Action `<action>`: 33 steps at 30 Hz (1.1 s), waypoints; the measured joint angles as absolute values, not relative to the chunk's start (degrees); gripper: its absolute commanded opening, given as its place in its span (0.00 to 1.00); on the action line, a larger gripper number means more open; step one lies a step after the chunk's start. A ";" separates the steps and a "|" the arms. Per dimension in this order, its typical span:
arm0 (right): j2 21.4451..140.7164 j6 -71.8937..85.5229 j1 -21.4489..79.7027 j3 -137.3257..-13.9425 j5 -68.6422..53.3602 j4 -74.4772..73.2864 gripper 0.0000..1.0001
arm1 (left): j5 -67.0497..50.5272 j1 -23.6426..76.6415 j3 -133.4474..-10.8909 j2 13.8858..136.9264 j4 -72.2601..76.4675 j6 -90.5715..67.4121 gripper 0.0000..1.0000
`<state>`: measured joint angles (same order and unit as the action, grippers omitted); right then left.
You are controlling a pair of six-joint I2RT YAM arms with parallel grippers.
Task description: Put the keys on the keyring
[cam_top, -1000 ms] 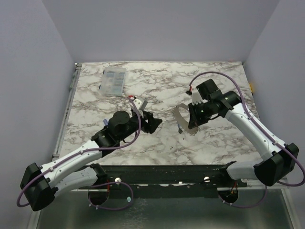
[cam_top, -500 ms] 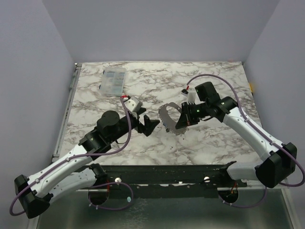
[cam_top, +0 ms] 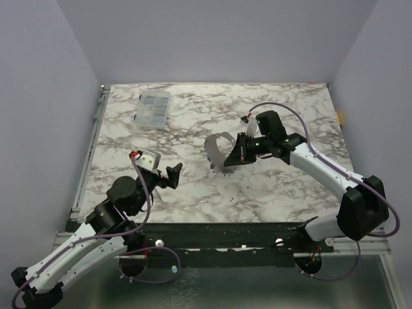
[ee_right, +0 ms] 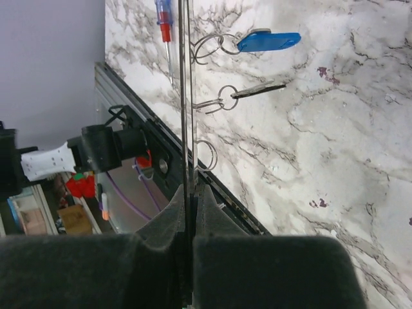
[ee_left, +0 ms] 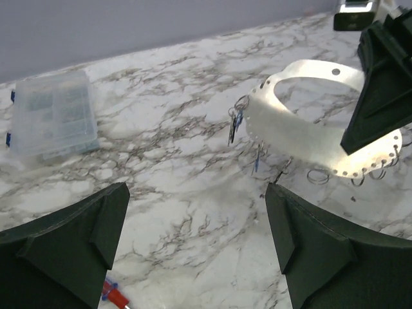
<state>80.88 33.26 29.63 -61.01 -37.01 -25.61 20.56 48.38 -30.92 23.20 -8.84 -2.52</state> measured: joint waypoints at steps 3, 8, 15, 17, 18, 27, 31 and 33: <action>81.34 35.75 29.63 -59.75 -36.99 -22.72 0.01 | 22.50 48.38 -27.90 21.45 -9.93 -1.72 0.94; 82.61 39.31 29.63 -59.35 -36.86 -19.03 0.01 | 23.42 48.38 -26.92 21.15 -10.28 0.16 0.93; 90.41 45.04 29.63 -60.07 -36.95 -11.09 0.01 | 23.35 48.38 -26.81 22.48 -9.26 0.95 0.91; 94.17 46.09 29.63 -61.80 -37.01 -9.87 0.01 | 23.38 48.38 -26.76 22.70 -9.10 1.13 0.91; 94.91 46.59 29.63 -63.00 -37.08 -9.26 0.01 | 23.40 48.38 -26.76 22.79 -9.13 1.17 0.91; 104.49 49.56 29.63 -74.70 -37.43 -3.46 0.01 | 23.66 48.38 -26.74 23.07 -9.10 1.45 0.90; 104.33 51.44 29.63 -72.07 -39.09 5.10 0.01 | 23.79 48.38 -26.74 23.31 -9.10 1.58 0.90; 104.38 53.82 29.63 -65.98 -40.14 10.66 0.01 | 23.88 48.38 -26.74 23.53 -9.10 1.58 0.89</action>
<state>104.38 53.82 29.63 -65.98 -40.14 10.66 23.88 48.38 -26.74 23.53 -9.10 1.58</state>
